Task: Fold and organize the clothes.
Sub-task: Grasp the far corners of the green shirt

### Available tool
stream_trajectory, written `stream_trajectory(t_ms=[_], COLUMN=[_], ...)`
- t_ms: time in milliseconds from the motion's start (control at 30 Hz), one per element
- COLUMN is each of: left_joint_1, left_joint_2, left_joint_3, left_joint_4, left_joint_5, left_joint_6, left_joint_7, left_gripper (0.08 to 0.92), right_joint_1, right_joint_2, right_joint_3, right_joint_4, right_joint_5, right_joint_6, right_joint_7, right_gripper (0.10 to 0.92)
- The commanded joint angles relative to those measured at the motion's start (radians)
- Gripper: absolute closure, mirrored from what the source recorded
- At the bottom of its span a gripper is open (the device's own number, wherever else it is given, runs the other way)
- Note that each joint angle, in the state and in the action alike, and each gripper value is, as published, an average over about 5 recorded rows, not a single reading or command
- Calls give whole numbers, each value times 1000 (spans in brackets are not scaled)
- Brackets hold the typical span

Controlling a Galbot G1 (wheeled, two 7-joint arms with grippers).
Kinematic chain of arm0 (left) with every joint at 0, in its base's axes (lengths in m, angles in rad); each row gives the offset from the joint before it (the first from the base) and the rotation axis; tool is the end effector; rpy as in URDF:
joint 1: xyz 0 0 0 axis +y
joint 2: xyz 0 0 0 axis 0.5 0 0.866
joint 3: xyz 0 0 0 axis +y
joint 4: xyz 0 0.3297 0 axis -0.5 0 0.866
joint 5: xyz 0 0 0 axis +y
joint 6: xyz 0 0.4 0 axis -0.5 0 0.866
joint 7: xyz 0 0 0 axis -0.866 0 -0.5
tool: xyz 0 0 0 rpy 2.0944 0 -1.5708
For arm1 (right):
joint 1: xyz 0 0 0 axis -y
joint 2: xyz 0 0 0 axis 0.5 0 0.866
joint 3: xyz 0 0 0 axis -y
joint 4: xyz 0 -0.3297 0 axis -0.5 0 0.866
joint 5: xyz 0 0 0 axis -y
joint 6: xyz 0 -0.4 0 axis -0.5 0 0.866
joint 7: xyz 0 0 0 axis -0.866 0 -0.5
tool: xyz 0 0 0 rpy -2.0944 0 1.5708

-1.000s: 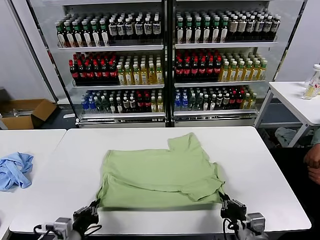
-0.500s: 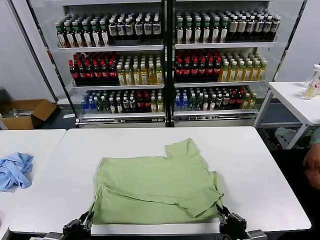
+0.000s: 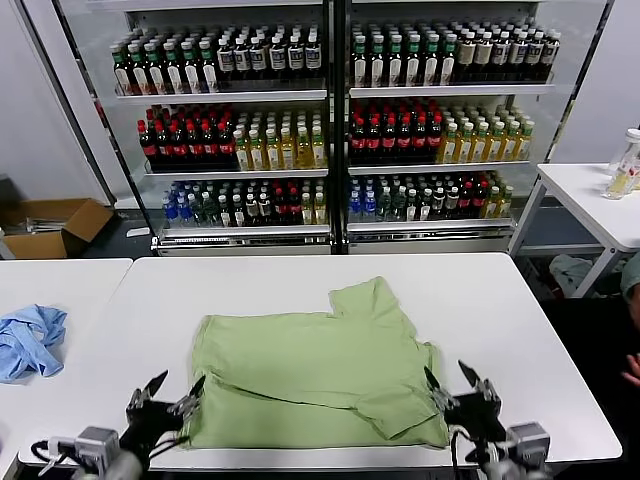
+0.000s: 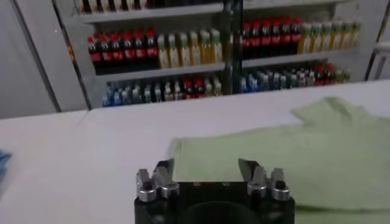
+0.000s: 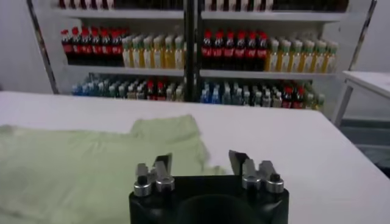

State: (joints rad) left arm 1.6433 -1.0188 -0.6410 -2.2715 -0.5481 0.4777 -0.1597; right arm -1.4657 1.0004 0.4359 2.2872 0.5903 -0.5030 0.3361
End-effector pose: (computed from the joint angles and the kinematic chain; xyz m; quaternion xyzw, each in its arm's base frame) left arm 0.2275 0.0682 -0.2055 -0.0554 -0.9773 -0.0303 0.2020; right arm 0.2458 -0.0140 -0.1867 0.0638 -0.9826 0.0142 0.1738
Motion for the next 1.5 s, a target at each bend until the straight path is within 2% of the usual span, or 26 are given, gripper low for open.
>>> stream_trajectory(t_ms=[33, 233, 467, 733, 967, 1267, 1500], left_joint_1=[-293, -483, -617, -715, -733, -723, -730], left_joint_2=[67, 125, 122, 115, 107, 94, 89], left_joint_3=[40, 130, 239, 285, 288, 287, 301], left_joint_4=[223, 401, 575, 739, 799, 802, 810], left_joint_5=[-66, -107, -95, -79, -47, -41, -29], left_joint_6=[-41, -2, 22, 31, 52, 47, 22], left_joint_7=[85, 125, 160, 233, 286, 309, 314], left_gripper=[213, 178, 177, 177, 177, 177, 177], right_joint_1=[327, 646, 818, 931, 952, 934, 924], right_joint_2=[12, 64, 146, 242, 307, 311, 328], right_joint_3=[-78, -237, -363, -424, -437, -410, -382], right_joint_4=[-181, -438, -662, -887, -1024, -1055, -1078], right_joint_5=[69, 88, 82, 68, -26, -63, -22], right_joint_6=[-58, -76, -76, -74, -45, -16, -15], right_joint_7=[-2, 10, 4, 0, -26, -66, -57], right_gripper=[224, 203, 203, 203, 203, 203, 203])
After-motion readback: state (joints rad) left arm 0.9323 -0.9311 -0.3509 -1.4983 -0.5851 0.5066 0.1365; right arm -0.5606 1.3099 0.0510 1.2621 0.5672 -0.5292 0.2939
